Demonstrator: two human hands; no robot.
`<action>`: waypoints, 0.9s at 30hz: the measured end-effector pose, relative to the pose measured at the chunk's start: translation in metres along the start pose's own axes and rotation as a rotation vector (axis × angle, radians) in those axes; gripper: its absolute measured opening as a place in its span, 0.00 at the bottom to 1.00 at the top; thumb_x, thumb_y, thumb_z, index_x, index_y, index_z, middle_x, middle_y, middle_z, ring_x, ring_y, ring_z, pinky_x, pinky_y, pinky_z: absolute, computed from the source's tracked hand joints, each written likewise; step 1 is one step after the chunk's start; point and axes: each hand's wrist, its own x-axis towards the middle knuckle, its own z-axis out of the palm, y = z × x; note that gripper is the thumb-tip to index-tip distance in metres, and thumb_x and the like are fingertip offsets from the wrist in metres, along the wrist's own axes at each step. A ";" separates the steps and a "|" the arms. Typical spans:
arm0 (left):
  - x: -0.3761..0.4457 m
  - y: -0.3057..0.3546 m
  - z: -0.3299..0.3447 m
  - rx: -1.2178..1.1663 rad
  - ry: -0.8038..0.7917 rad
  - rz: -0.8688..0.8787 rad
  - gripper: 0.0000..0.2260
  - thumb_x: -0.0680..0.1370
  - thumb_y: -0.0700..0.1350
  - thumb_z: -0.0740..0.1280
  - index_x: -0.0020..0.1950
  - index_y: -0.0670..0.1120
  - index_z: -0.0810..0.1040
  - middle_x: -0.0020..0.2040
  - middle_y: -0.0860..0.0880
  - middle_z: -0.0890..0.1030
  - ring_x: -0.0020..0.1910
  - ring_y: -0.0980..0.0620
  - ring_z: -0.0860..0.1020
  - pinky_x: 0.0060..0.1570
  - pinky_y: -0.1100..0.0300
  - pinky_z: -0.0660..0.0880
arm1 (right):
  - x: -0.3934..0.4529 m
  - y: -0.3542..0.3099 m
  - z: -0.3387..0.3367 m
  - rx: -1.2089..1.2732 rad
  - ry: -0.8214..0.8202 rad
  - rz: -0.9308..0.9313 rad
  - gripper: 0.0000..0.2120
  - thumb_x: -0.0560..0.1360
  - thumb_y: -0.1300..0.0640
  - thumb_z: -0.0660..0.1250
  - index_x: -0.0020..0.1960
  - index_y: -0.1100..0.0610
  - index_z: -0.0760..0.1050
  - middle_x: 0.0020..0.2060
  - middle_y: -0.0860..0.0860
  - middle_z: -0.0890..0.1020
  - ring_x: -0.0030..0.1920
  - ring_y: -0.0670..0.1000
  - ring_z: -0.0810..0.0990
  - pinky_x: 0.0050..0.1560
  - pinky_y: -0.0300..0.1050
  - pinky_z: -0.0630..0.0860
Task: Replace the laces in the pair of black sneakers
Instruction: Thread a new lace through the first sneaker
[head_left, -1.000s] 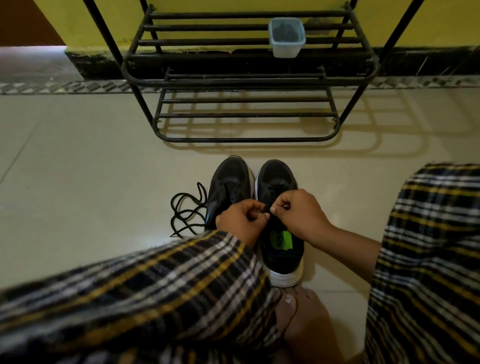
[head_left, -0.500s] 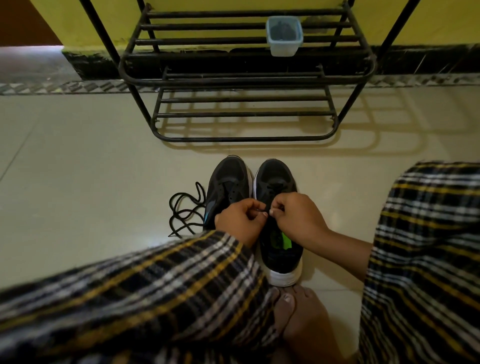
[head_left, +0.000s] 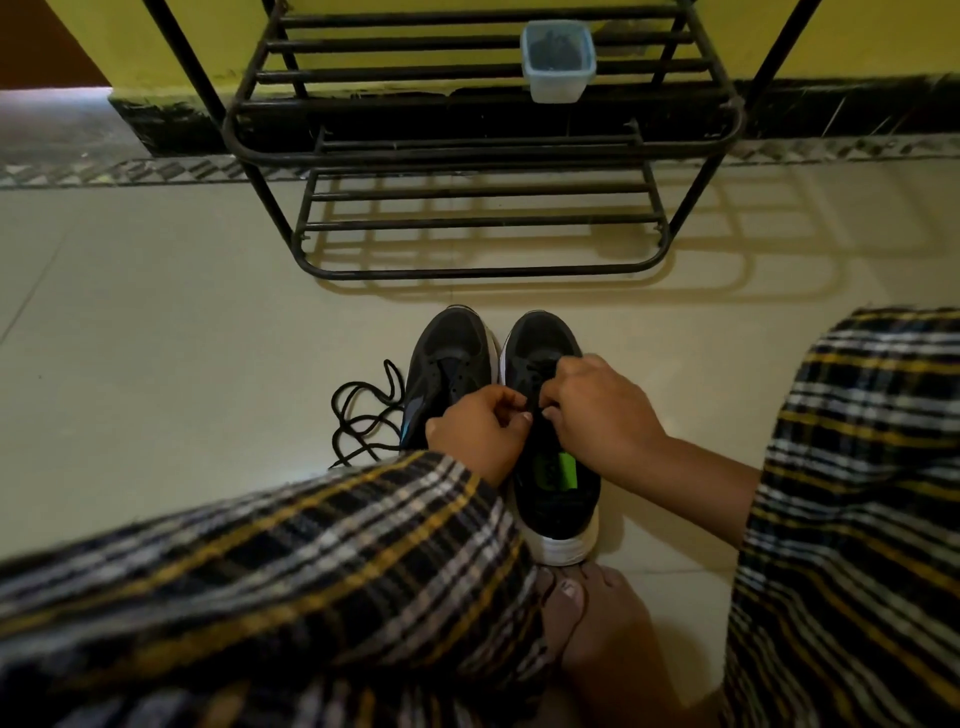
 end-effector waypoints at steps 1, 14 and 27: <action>0.000 -0.001 0.001 0.002 0.001 0.004 0.07 0.77 0.48 0.65 0.54 0.53 0.79 0.50 0.54 0.82 0.52 0.52 0.79 0.62 0.47 0.70 | 0.003 0.003 0.000 0.018 -0.014 0.001 0.12 0.80 0.54 0.58 0.59 0.53 0.76 0.58 0.52 0.72 0.60 0.54 0.68 0.45 0.37 0.57; 0.005 -0.009 0.002 -0.049 0.036 -0.002 0.06 0.77 0.47 0.66 0.49 0.52 0.82 0.44 0.50 0.84 0.49 0.49 0.80 0.59 0.46 0.72 | -0.001 -0.002 0.015 0.486 0.071 0.192 0.06 0.74 0.59 0.67 0.40 0.58 0.81 0.33 0.40 0.69 0.48 0.50 0.75 0.59 0.46 0.68; 0.011 -0.007 -0.001 -0.044 0.027 0.033 0.07 0.75 0.52 0.67 0.43 0.51 0.80 0.39 0.51 0.82 0.44 0.49 0.80 0.55 0.44 0.73 | -0.013 0.002 0.017 0.267 0.040 0.091 0.15 0.77 0.51 0.63 0.62 0.54 0.75 0.56 0.52 0.74 0.60 0.54 0.67 0.59 0.48 0.67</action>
